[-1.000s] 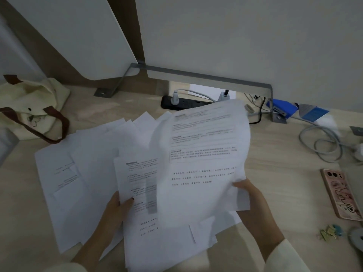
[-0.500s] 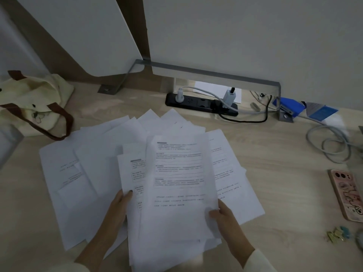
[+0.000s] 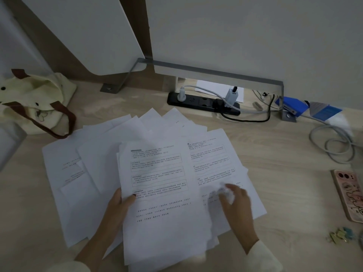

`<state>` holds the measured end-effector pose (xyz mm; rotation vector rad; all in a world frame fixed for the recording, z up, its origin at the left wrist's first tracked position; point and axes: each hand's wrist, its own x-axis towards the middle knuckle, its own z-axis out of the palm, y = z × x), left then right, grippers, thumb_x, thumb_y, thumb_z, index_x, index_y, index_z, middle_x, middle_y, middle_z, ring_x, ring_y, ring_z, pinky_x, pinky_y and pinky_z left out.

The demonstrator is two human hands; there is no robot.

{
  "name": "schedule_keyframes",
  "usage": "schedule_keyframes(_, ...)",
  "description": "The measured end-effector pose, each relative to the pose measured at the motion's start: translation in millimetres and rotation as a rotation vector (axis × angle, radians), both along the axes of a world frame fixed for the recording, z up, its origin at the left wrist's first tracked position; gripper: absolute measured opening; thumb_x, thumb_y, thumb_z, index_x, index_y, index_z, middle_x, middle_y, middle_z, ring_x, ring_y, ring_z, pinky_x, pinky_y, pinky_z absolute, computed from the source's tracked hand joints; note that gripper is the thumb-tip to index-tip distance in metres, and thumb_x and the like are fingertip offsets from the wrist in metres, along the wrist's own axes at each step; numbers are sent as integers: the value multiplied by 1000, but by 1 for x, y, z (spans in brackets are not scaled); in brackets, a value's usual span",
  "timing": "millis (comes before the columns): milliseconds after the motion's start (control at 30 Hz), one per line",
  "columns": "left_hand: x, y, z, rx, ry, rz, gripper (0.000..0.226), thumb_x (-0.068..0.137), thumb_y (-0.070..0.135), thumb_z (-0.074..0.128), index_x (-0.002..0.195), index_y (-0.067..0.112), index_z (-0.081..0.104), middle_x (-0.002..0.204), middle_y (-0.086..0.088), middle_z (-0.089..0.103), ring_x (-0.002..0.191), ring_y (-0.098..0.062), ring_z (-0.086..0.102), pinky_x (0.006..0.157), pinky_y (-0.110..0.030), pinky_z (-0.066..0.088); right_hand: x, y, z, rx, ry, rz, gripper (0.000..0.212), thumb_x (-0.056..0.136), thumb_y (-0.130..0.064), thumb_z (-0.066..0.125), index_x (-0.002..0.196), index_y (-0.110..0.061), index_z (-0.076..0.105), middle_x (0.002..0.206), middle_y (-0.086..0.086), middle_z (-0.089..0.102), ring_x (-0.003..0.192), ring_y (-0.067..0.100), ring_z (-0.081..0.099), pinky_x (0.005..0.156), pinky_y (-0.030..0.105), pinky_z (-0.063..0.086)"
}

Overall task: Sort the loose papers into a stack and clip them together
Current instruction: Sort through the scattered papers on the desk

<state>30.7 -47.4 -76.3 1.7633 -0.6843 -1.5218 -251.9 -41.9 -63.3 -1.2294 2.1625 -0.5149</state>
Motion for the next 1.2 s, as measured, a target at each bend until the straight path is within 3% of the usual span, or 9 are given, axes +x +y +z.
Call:
schedule_keyframes(200,6,2,0,-2,-28,-7,36,91,9,52,127,13,50,117,-5,60,105,-24,56,90,-35,42,-51,-15,-10,169,216,-129,77,73,-28,75,135,-3,37,136,26,36,125,41,32,104,44,28)
schedule_keyframes(433,1,4,0,18,-24,-28,38,88,5,54,125,13,49,114,-4,59,101,-22,56,87,-33,41,-67,-24,-11,335,227,-55,57,81,-36,65,119,3,48,121,26,51,113,39,45,91,39,37)
schedule_keyframes(533,0,3,0,18,-31,-35,36,88,3,53,121,18,49,106,1,60,95,-18,56,86,-32,42,-72,-26,3,157,52,-141,32,91,-18,53,112,5,48,110,23,58,104,40,54,73,33,34)
schedule_keyframes(733,-4,5,9,1,-25,-41,35,89,2,52,119,20,48,106,0,59,96,-19,55,86,-33,42,-88,-26,56,-382,-432,-361,12,91,-14,52,102,-13,56,96,8,62,91,27,57,71,32,44)
schedule_keyframes(833,-5,7,14,-6,-14,-47,39,88,3,54,124,17,49,114,-3,60,105,-24,56,94,-37,43,-92,-22,68,-356,-785,-294,25,79,-23,61,103,-17,63,93,-5,73,86,17,68,67,27,56)
schedule_keyframes(900,-6,8,15,-8,13,-47,44,89,4,53,131,13,47,124,-7,59,110,-25,56,99,-43,43,-84,-16,62,-241,-857,-230,36,69,-29,67,102,-15,66,93,-3,75,81,14,70,66,23,58)
schedule_keyframes(1033,-12,8,22,10,56,-12,38,95,23,46,132,14,47,122,-8,60,105,-24,58,84,-36,49,-42,2,33,-65,-792,-184,17,85,-7,59,99,-10,67,88,3,75,78,20,69,67,28,57)
schedule_keyframes(1133,-22,4,32,54,153,74,38,94,47,32,108,24,58,96,-1,63,86,-18,59,64,-30,44,-11,12,12,19,-640,-96,13,87,-5,57,96,-4,66,91,10,70,86,28,65,79,39,51)
schedule_keyframes(1200,-26,2,33,81,188,139,41,90,58,30,102,29,56,90,3,61,81,-17,57,64,-31,44,5,17,2,68,-516,22,10,88,-8,55,89,-11,64,92,7,69,88,24,63,74,32,49)
